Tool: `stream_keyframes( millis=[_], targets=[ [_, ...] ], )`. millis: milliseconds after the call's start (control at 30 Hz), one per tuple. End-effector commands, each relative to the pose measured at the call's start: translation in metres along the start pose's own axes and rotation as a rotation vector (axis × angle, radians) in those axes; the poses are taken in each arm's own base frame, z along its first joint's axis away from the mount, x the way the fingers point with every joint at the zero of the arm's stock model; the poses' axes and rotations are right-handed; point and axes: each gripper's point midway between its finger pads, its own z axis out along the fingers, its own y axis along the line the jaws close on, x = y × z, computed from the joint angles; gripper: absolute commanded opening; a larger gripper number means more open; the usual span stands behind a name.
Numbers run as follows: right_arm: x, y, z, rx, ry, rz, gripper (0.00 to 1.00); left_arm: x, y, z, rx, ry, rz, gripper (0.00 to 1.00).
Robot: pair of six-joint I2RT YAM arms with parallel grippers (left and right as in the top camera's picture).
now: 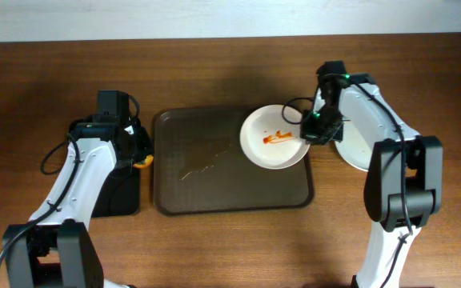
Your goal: Clean dirty plates on tray and stack at the side
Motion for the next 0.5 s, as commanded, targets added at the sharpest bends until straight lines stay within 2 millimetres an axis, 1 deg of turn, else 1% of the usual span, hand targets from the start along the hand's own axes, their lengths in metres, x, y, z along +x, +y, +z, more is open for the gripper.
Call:
stream_keyframes(
  millis=[0,100,300,400,467],
  targets=[
    [0.012,0.03,0.003,-0.072,0.034,-0.046,0.04,-0.007,0.001,-0.007,0.001,-0.026,0.0,0.0],
    [0.015,0.048,0.001,-0.093,0.023,-0.051,0.04,-0.007,0.001,-0.007,0.001,-0.026,0.0,0.0],
    [0.031,0.082,0.008,-0.093,0.033,-0.06,0.04,-0.007,0.0,-0.007,0.005,-0.024,0.0,0.0],
    [0.041,0.107,0.014,-0.097,0.028,-0.077,0.04,-0.004,-0.01,-0.007,0.061,-0.007,0.001,0.0],
    [0.048,0.118,0.02,-0.093,0.039,-0.068,0.04,-0.002,-0.019,-0.007,0.104,0.006,0.007,0.0]
  ],
)
